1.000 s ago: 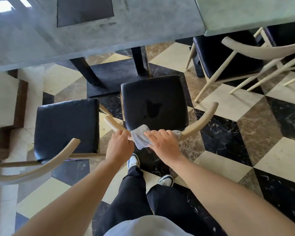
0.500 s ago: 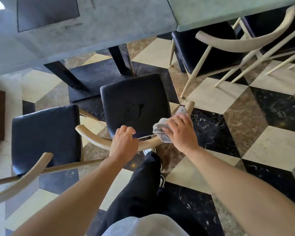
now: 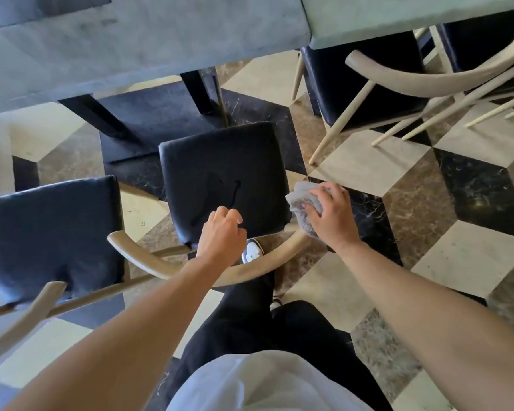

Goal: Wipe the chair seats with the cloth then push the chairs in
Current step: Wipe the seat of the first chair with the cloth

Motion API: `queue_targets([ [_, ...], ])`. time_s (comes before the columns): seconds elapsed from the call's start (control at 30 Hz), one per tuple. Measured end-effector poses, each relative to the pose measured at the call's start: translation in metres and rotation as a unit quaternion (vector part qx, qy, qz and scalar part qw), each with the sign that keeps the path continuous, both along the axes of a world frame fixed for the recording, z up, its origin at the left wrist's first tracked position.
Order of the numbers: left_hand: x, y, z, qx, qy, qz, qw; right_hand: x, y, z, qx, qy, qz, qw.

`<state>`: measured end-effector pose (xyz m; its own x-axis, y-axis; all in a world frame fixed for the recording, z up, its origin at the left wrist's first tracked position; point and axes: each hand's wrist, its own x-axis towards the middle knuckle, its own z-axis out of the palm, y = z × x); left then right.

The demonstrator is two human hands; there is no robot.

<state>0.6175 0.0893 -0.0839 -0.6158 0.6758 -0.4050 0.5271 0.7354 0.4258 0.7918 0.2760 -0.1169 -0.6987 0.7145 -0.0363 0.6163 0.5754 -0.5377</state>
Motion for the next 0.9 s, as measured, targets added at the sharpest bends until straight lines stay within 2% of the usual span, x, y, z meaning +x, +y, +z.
queue_targets([
  [0.13, 0.005, 0.002, 0.002, -0.005, 0.000, 0.016, 1.000, -0.007, 0.012, 0.006, -0.067, -0.032, -0.031, 0.997],
  [0.33, 0.032, -0.011, 0.010, -0.026, 0.024, 0.052, 0.998, -0.006, 0.016, 0.007, -0.064, -0.021, -0.023, 0.997],
  [0.57, 0.088, -0.044, 0.021, -0.033, 0.044, 0.124, 0.991, 0.020, 0.005, 0.006, 0.009, -0.030, 0.059, 0.998],
  [0.73, 0.108, -0.081, 0.032, -0.019, 0.076, 0.143, 0.987, 0.038, -0.011, 0.006, -0.033, 0.006, 0.104, 0.994],
  [0.9, 0.111, -0.103, 0.038, -0.015, 0.080, 0.192, 0.978, 0.052, -0.027, 0.015, -0.022, 0.024, 0.182, 0.983],
])
